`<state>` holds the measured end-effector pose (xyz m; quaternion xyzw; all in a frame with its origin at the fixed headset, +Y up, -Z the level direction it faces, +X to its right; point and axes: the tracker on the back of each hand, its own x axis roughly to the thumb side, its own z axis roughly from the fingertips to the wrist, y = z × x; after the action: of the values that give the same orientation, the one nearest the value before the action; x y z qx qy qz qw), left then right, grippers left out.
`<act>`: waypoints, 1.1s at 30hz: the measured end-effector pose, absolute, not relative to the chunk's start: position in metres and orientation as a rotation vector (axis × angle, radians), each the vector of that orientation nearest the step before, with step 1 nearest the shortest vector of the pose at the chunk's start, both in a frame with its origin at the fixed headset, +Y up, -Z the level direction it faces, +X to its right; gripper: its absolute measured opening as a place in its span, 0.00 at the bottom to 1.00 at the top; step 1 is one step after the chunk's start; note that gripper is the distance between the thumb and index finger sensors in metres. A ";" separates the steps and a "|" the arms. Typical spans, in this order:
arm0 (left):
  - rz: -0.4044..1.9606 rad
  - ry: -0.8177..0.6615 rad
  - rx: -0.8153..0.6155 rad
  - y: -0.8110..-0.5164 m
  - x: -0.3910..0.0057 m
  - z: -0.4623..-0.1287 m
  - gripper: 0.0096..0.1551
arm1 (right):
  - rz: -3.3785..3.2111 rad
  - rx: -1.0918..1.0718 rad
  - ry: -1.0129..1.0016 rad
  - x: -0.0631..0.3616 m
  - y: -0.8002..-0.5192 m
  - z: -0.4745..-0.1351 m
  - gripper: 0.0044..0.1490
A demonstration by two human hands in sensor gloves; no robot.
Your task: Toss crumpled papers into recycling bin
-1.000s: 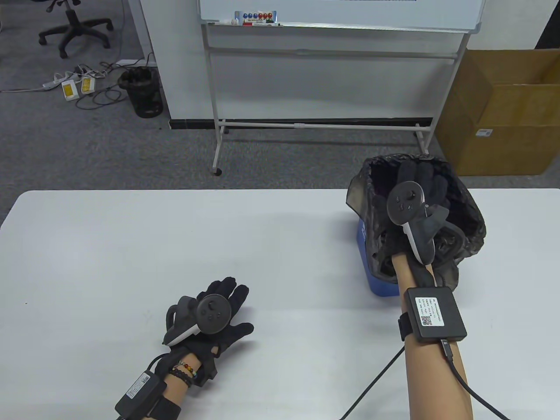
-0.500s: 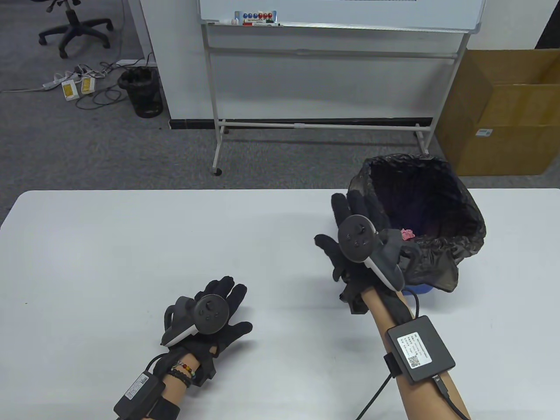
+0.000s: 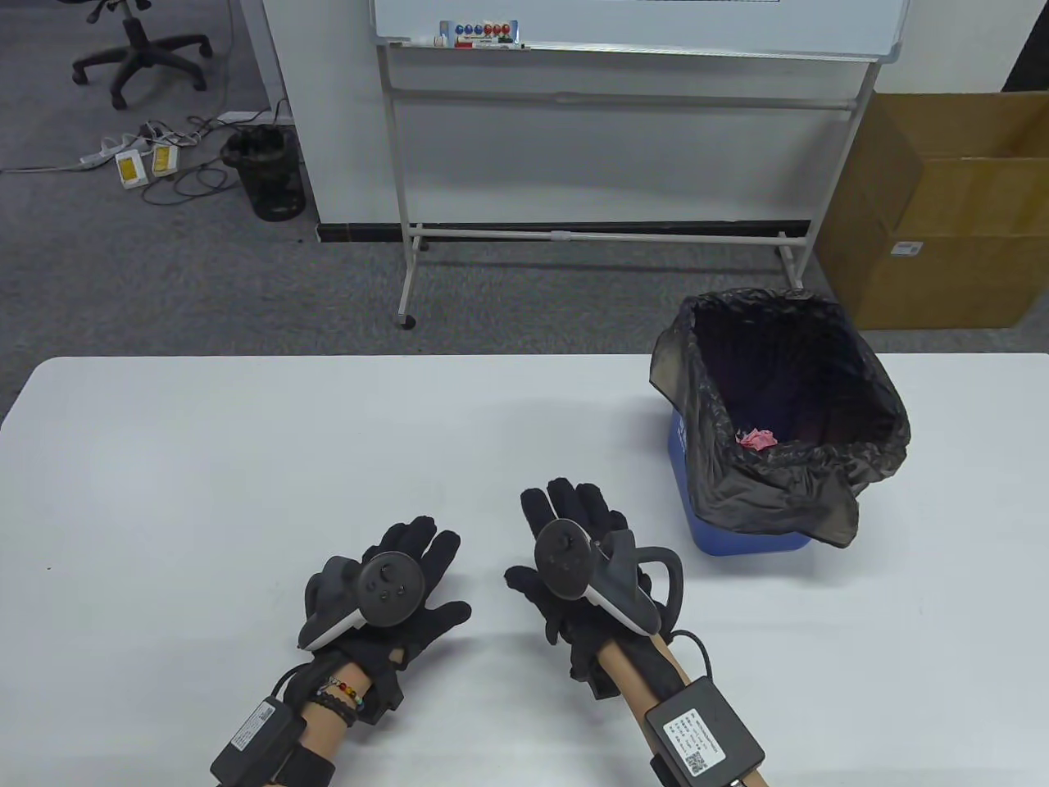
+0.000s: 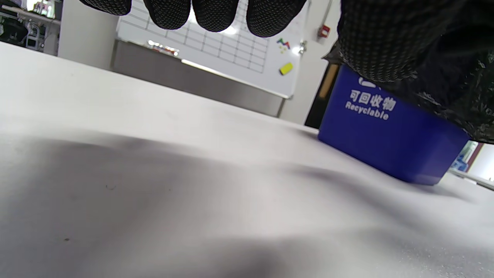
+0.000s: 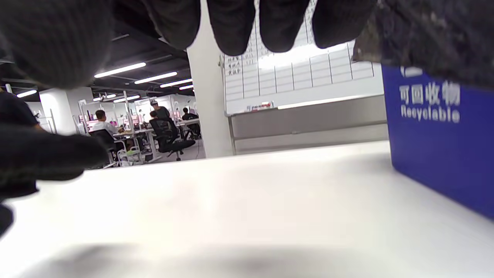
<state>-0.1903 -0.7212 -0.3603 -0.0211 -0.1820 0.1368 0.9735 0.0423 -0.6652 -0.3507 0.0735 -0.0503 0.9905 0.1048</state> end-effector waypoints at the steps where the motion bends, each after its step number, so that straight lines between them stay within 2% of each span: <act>1: 0.278 -0.367 -0.041 -0.721 -0.190 -0.360 0.52 | 2.922 0.214 -0.131 0.042 -0.671 -0.350 0.58; 15: 0.270 -0.346 -0.066 -0.729 -0.192 -0.366 0.52 | 2.941 0.202 -0.009 0.050 -0.714 -0.351 0.58; 33: 0.256 -0.343 -0.064 -0.730 -0.193 -0.365 0.52 | 2.969 0.229 0.060 0.047 -0.725 -0.352 0.58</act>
<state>-0.1933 -0.7303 -0.3652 -0.0318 -0.1700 0.1272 0.9767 0.0471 -0.7247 -0.3521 0.0767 0.0201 0.9935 0.0816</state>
